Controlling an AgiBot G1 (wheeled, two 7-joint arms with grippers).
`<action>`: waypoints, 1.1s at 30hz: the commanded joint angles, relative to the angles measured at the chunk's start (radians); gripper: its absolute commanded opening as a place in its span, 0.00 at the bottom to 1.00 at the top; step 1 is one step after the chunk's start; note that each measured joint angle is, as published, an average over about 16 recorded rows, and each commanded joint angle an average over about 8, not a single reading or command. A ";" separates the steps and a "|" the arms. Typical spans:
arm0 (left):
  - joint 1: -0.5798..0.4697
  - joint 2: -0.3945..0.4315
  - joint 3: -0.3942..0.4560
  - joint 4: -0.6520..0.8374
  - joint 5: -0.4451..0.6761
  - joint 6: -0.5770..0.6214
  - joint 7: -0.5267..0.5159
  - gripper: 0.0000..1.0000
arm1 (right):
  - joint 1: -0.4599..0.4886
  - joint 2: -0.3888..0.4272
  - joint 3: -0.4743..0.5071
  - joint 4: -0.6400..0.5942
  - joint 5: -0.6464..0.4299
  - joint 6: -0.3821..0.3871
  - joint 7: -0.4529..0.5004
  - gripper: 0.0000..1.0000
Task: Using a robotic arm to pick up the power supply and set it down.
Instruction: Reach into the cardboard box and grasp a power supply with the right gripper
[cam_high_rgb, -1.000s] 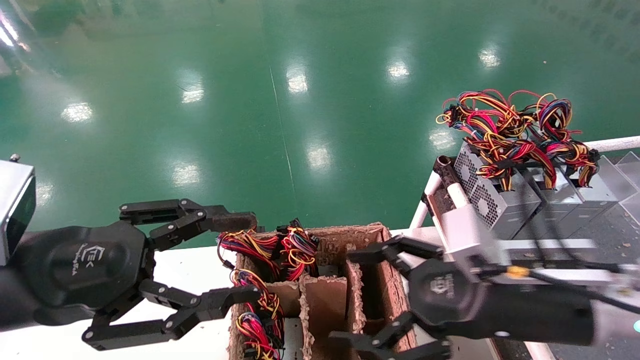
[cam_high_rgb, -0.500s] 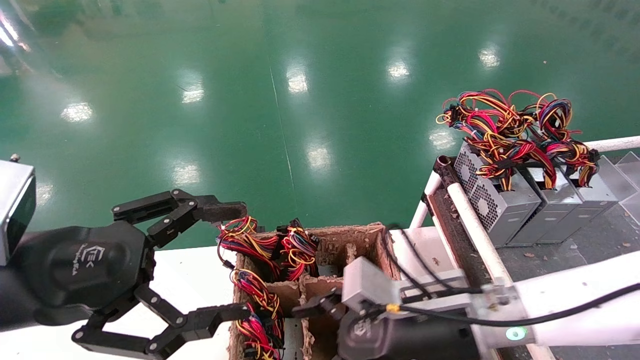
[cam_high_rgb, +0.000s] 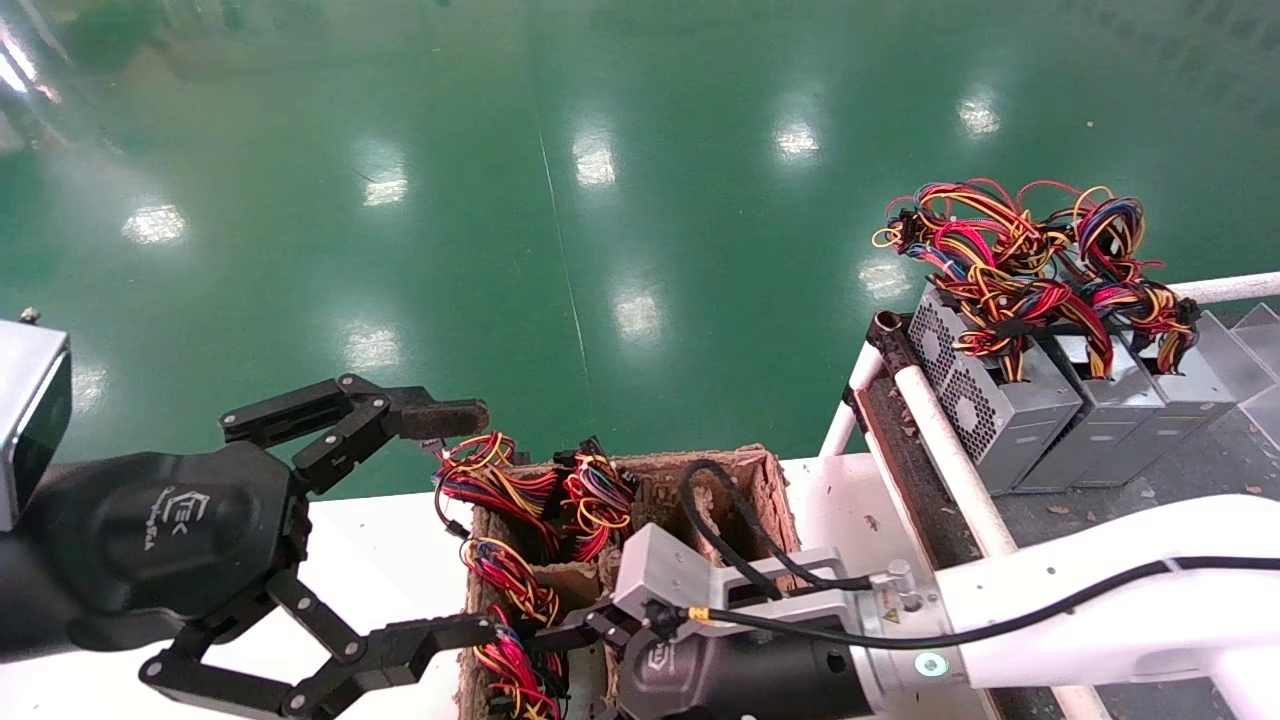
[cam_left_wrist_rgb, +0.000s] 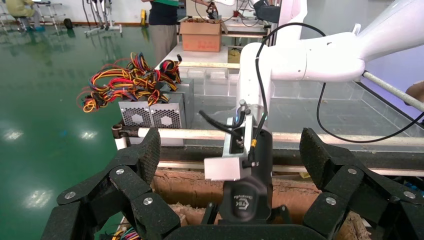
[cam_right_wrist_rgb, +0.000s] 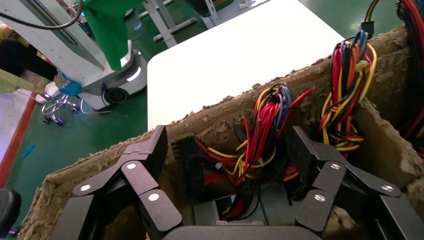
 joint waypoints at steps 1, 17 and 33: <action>0.000 0.000 0.000 0.000 0.000 0.000 0.000 1.00 | 0.000 -0.012 -0.004 -0.007 -0.007 0.009 -0.001 0.00; 0.000 0.000 0.000 0.000 0.000 0.000 0.000 1.00 | -0.024 -0.051 -0.017 0.041 -0.074 0.126 0.035 0.00; 0.000 0.000 0.000 0.000 0.000 0.000 0.000 1.00 | -0.043 -0.007 0.019 0.109 -0.011 0.106 0.028 0.00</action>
